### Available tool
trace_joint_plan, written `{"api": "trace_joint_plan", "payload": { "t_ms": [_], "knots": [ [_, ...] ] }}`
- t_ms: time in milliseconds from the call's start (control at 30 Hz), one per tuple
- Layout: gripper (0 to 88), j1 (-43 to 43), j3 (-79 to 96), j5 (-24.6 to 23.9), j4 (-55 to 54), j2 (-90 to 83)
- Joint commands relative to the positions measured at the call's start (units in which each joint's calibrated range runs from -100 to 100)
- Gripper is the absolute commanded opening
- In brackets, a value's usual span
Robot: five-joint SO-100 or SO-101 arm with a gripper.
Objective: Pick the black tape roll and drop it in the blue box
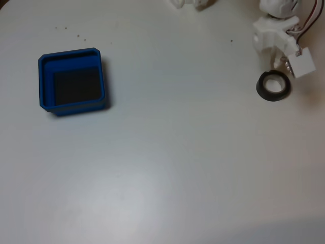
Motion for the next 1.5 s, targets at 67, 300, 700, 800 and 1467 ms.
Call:
{"api": "trace_joint_plan", "payload": {
  "t_ms": [67, 300, 700, 800, 1467],
  "knots": [
    [2.8, 2.02, -7.16, -0.27, 0.51, 4.93],
    [16.8, 6.41, -8.60, 0.44, 0.35, 7.94],
    [22.4, 8.17, -9.04, 0.52, -0.06, 8.36],
    [22.3, 7.59, -9.04, 0.35, 0.02, 8.36],
    [22.3, 5.73, -8.86, 0.35, -0.06, 11.12]
  ]
}}
